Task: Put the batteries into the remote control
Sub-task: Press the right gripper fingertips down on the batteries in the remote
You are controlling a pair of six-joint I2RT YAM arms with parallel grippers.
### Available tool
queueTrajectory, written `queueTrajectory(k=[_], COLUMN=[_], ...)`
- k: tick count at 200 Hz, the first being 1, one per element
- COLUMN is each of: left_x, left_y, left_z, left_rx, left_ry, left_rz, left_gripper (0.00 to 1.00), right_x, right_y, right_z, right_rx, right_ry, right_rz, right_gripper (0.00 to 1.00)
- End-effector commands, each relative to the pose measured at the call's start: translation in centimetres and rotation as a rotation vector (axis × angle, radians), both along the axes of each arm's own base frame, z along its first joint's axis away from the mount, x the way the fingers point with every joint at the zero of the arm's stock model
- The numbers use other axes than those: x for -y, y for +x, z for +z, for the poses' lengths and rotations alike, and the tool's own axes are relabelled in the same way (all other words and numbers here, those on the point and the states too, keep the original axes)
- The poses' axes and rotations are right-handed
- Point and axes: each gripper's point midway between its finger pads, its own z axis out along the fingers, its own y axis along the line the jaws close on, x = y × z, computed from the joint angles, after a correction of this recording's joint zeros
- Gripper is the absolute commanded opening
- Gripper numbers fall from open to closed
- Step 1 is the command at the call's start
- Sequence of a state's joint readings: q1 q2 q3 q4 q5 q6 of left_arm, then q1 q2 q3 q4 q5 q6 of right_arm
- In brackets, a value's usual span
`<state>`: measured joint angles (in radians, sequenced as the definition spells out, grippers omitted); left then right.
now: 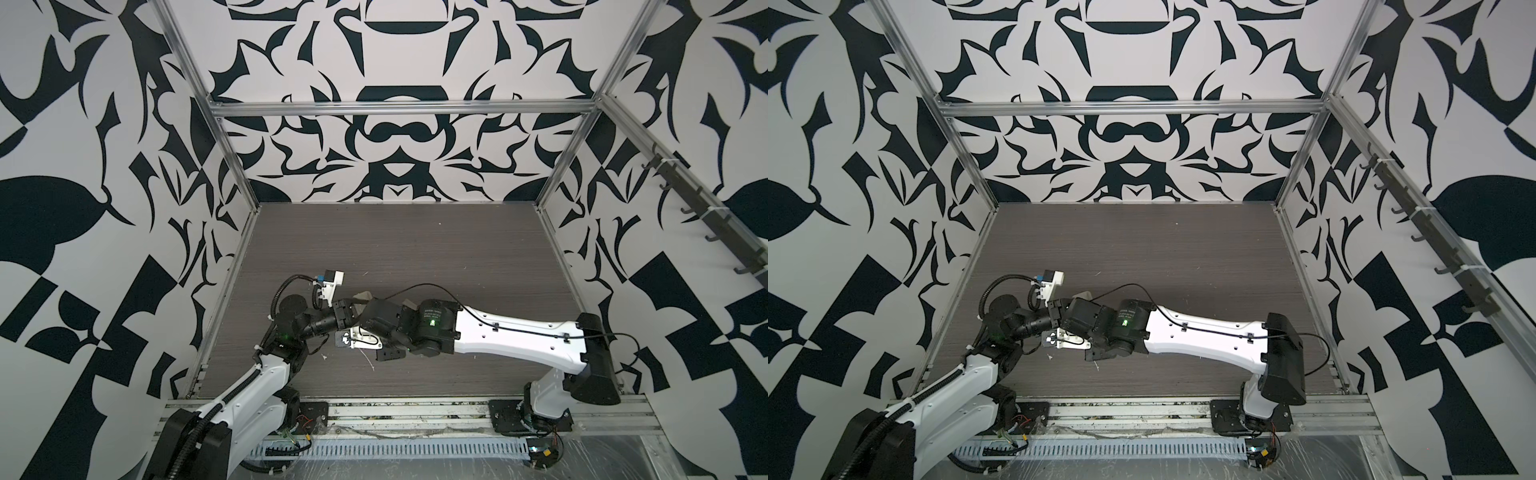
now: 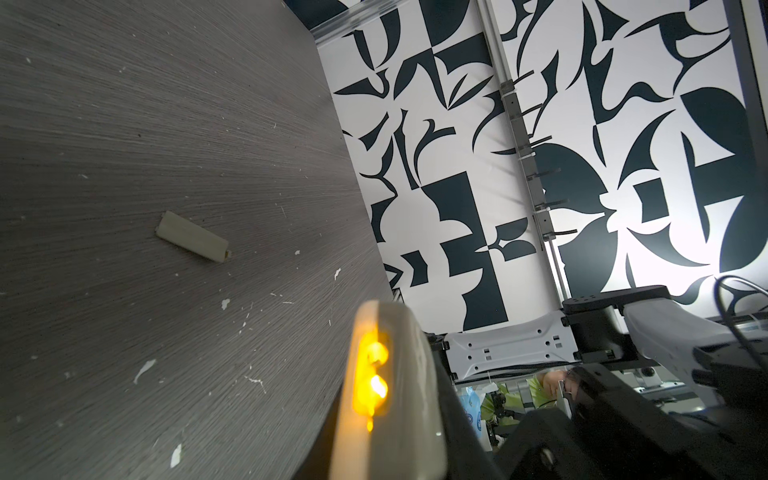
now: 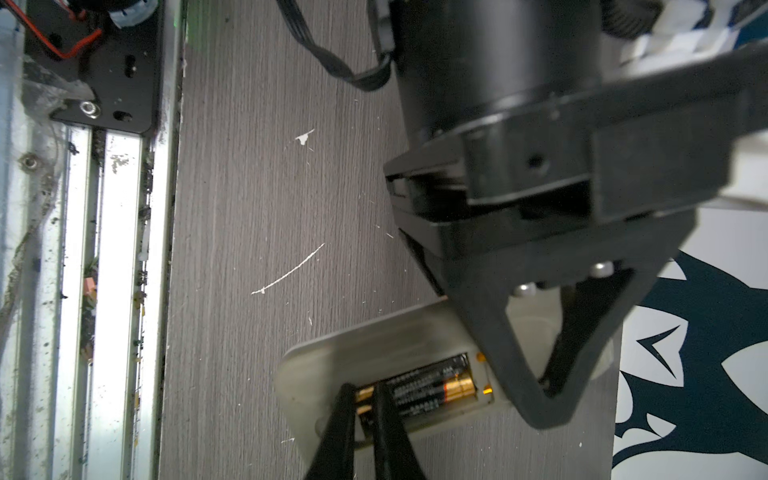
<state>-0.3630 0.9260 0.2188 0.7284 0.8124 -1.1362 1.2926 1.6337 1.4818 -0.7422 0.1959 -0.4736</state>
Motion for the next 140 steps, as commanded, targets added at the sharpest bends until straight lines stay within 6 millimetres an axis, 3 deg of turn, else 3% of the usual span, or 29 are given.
queueTrajectory(k=[1, 47, 120, 140], left_x=[0.5, 0.5, 0.5, 0.4], left_y=[-1.4, -1.4, -1.4, -1.4], left_z=[1.7, 1.7, 1.6, 1.4], left_rx=[0.048, 0.051, 0.049, 0.047], left_ry=[-0.04, -0.039, -0.033, -0.026], left_rz=[-0.082, -0.083, -0.077, -0.072], left_gripper=[0.0, 0.0, 0.0, 0.0], right_x=[-0.4, -0.2, -0.2, 0.0], right_y=[2.9, 3.3, 2.9, 2.0], right_z=[0.4, 0.2, 0.0, 0.2], right_rx=[0.067, 0.062, 0.027, -0.013], right_ry=[0.027, 0.029, 0.031, 0.037], right_rz=[-0.082, -0.104, -0.114, -0.09], right_gripper=[0.09, 0.0, 0.0, 0.09])
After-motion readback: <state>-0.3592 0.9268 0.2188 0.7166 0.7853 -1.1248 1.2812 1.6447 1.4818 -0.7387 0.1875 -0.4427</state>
